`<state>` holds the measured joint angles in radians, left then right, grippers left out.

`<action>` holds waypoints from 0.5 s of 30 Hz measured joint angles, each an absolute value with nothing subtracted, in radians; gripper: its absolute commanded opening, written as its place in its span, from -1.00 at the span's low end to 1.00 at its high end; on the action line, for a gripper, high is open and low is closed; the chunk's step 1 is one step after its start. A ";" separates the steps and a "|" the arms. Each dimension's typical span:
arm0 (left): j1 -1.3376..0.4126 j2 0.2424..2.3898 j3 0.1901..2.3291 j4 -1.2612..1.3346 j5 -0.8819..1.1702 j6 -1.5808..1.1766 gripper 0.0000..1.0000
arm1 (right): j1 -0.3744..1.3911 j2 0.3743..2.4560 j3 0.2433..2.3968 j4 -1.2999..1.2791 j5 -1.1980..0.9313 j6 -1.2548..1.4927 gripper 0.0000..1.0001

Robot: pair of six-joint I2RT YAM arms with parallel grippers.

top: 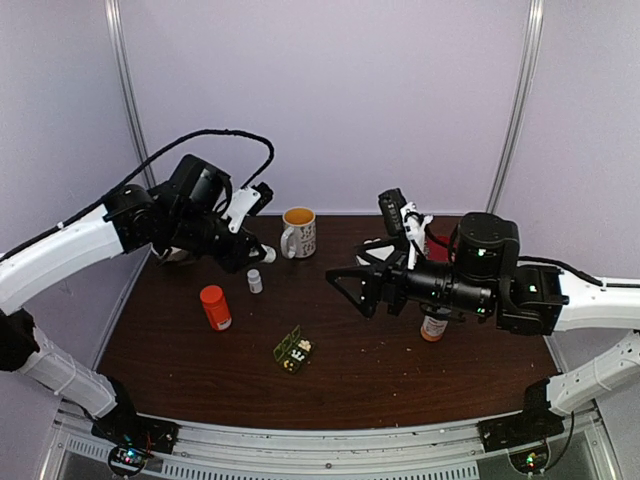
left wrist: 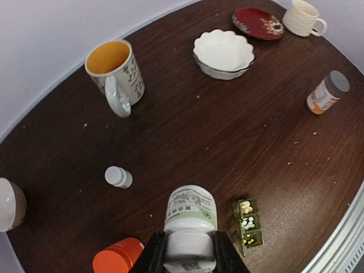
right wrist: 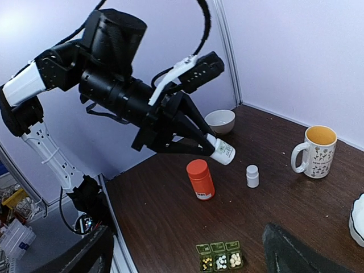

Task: Sort the pills into containers
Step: Place the pill bottle at the center of the board.

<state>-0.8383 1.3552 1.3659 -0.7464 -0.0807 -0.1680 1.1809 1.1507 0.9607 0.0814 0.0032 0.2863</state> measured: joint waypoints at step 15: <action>-0.661 1.863 1.576 -0.865 0.087 -0.302 -0.87 | 1.169 1.101 0.900 0.006 0.117 0.313 0.86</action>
